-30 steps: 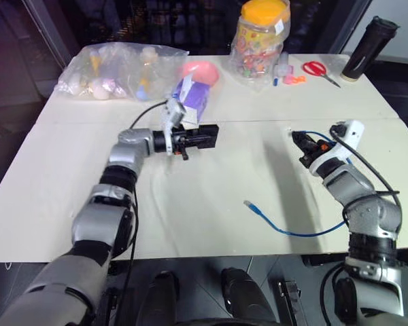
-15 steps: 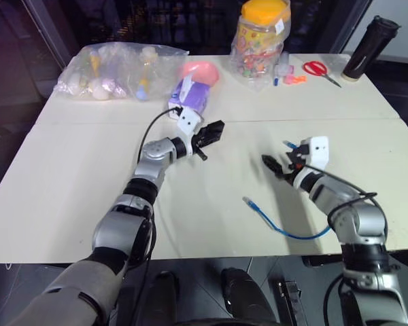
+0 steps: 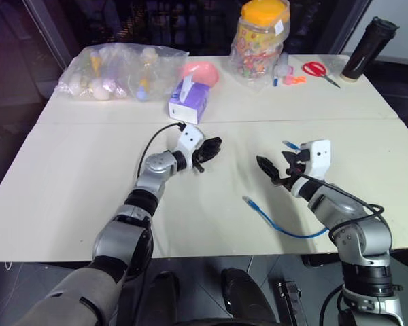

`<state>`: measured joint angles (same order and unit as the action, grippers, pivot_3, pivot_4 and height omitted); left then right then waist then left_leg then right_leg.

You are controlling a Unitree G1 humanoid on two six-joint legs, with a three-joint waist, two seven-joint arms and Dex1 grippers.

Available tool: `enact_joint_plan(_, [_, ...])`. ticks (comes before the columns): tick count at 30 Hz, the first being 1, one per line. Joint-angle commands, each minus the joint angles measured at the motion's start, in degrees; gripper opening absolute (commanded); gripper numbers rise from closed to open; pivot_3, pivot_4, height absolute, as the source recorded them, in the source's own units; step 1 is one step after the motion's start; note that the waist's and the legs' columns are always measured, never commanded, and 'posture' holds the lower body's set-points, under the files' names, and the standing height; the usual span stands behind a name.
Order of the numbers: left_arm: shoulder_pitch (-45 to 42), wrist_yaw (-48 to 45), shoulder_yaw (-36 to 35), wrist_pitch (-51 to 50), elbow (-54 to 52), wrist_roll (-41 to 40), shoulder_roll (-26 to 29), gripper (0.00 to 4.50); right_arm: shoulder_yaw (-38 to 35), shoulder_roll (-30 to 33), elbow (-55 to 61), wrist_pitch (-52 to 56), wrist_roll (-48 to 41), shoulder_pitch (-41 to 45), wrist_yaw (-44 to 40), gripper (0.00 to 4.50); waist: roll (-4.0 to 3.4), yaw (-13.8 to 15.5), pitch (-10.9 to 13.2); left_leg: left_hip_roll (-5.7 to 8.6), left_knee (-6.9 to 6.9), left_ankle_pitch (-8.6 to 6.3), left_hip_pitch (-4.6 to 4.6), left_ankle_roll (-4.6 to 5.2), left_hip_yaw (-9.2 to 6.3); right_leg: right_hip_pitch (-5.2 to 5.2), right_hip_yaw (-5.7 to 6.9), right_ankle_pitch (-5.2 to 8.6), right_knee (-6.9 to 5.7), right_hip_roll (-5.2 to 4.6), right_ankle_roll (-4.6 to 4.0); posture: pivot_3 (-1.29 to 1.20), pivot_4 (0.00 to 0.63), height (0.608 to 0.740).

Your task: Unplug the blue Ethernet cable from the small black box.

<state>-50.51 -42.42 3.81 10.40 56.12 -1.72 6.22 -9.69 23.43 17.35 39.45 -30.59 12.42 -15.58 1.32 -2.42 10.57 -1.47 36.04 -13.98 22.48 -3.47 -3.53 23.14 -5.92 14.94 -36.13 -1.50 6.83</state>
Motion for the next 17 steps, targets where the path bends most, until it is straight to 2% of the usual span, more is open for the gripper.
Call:
enact_joint_plan(1, [0.08,-1.03,0.29,0.01,-2.57,0.04,0.66,3.55,-1.09,-0.01,1.63,-1.26,0.27,0.85,-0.36,4.50,0.00,-0.02,0.00,0.00,0.00,0.00,0.00,0.00,0.00,0.00,0.00,0.00,0.00,0.00,0.00,0.00,0.150,0.740])
enact_joint_plan(3, [0.61,-1.91,0.20,-0.85,-3.82,-0.30,1.15,4.42,-1.05,-0.03,1.41,-1.33,0.41,0.84,-0.52,4.50,0.00,-0.05,0.00,0.00,0.00,0.00,0.00,0.00,0.00,0.00,0.00,0.00,0.00,0.00,0.00,0.00,0.150,0.740])
enact_joint_plan(6, [2.36,-5.34,-0.44,-5.14,-8.69,-2.42,2.64,4.47,-1.22,0.09,1.72,-1.22,0.29,0.29,-0.81,4.50,0.00,-0.10,0.00,0.00,0.01,0.00,0.00,0.00,0.00,0.00,0.00,0.00,-0.01,0.00,0.00,0.00,0.150,0.740])
enact_joint_plan(12, [9.93,-9.65,-2.22,-15.70,-26.04,-7.47,8.09,4.47,-1.43,1.11,5.36,-0.55,-1.64,-3.24,-3.61,4.50,-0.01,-0.10,-0.01,-0.03,-0.04,0.00,-0.02,0.00,-0.02,0.02,0.00,0.00,-0.03,0.00,-0.01,0.00,0.150,0.740])
enact_joint_plan(17, [19.14,-11.13,-3.97,-31.33,-42.67,-13.59,13.90,4.47,-0.21,4.10,8.84,-0.70,-1.27,-6.56,-7.73,4.50,-0.02,-0.11,-0.01,-0.03,0.02,0.00,-0.01,0.00,0.00,-0.01,0.00,0.00,-0.02,-0.03,-0.01,0.00,0.150,0.740])
